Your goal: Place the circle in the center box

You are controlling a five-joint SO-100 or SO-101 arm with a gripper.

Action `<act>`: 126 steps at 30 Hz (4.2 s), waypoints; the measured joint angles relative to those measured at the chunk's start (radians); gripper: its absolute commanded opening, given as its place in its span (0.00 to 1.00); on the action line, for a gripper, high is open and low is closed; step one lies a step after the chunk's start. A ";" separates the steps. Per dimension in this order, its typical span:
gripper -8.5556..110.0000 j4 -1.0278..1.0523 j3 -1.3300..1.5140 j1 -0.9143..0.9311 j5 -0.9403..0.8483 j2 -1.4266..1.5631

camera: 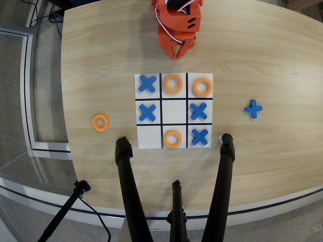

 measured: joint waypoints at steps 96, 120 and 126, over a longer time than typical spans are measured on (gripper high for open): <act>0.26 -0.391 -1.999 0.551 0.089 -2.287; 0.28 -0.416 -2.117 0.618 0.015 -2.470; 0.28 -0.410 -2.123 0.635 -0.009 -2.480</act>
